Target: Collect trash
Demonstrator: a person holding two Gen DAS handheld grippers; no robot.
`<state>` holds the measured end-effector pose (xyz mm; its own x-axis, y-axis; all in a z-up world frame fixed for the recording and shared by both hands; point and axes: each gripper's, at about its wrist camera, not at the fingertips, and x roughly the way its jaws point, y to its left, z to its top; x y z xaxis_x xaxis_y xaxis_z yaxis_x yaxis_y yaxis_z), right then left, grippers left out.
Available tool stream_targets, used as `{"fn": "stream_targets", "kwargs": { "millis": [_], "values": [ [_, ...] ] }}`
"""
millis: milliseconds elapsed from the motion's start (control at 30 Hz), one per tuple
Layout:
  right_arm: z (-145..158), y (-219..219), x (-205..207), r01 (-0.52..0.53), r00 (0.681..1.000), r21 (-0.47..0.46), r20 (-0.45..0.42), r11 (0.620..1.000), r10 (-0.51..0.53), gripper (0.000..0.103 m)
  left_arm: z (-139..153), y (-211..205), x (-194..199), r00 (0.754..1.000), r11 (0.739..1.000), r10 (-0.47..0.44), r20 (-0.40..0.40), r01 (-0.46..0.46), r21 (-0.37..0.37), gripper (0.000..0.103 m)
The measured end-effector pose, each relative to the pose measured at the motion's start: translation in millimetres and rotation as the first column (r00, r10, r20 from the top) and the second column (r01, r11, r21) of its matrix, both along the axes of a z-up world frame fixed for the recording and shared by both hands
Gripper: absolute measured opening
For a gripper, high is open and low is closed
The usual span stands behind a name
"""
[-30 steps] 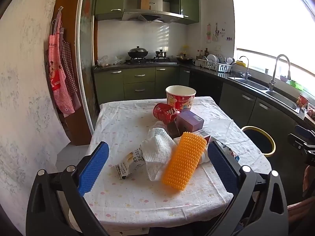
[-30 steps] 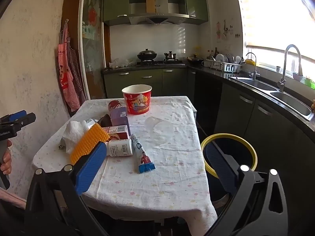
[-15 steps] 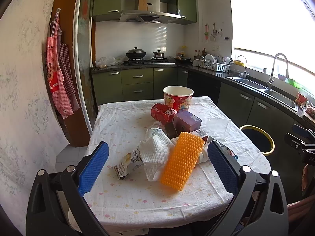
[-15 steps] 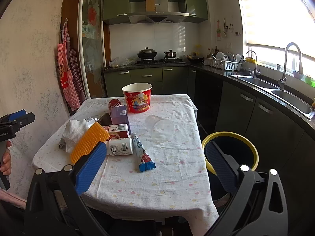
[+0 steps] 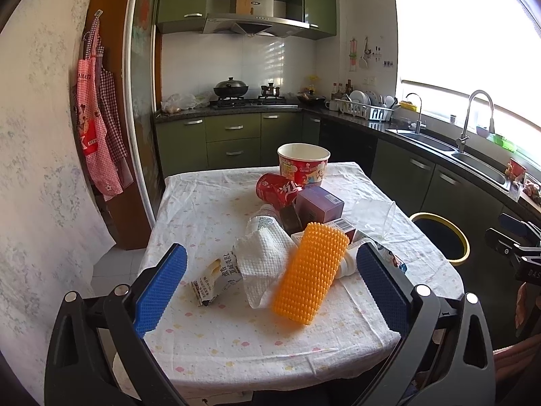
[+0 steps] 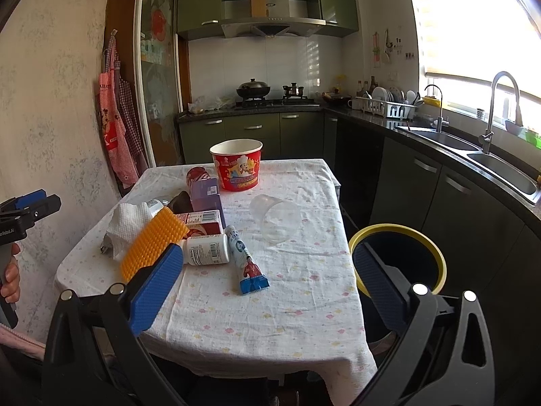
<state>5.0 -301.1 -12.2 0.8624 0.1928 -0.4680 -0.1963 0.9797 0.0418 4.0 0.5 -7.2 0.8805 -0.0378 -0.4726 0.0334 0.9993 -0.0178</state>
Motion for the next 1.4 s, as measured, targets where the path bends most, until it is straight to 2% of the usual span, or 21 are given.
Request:
{"fn": "stream_targets", "kwargs": {
  "millis": [1400],
  "values": [
    [-5.3, 0.3, 3.0, 0.002, 1.000, 0.005, -0.014, 1.000, -0.002, 0.097, -6.6, 0.7, 3.6, 1.000, 1.000, -0.014, -0.018, 0.014, -0.013, 0.099]
  ]
}}
